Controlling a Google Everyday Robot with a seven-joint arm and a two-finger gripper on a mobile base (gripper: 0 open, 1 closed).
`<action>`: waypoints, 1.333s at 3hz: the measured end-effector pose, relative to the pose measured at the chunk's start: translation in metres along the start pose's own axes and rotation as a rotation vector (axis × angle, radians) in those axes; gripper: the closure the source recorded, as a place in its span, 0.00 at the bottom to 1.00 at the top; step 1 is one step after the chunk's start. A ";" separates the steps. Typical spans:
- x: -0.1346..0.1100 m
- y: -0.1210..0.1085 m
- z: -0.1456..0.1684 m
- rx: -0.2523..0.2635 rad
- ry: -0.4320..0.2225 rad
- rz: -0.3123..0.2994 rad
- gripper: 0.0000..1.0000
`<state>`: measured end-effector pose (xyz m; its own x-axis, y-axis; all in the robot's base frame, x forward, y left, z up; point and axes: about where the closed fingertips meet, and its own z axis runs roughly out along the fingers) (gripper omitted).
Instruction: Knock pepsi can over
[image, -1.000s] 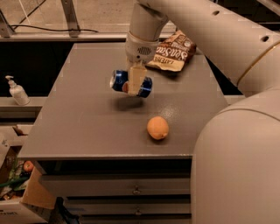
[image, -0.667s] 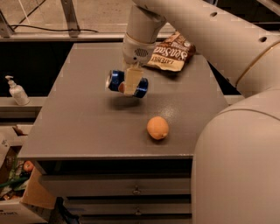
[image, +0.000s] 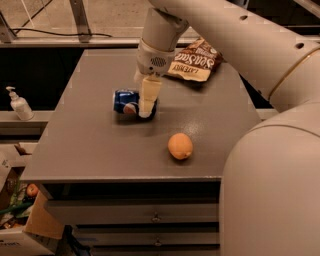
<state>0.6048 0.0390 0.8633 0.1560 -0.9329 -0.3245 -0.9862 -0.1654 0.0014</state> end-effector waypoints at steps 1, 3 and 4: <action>-0.002 0.002 0.002 -0.004 -0.009 0.001 0.00; 0.017 0.010 -0.006 0.032 -0.098 0.079 0.00; 0.042 0.025 -0.015 0.090 -0.228 0.189 0.00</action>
Offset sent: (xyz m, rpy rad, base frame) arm -0.0110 -0.0064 0.0013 0.0484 0.0305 -0.0212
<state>0.5876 -0.0095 0.8641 -0.0374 -0.8471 -0.5301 -0.9991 0.0430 0.0017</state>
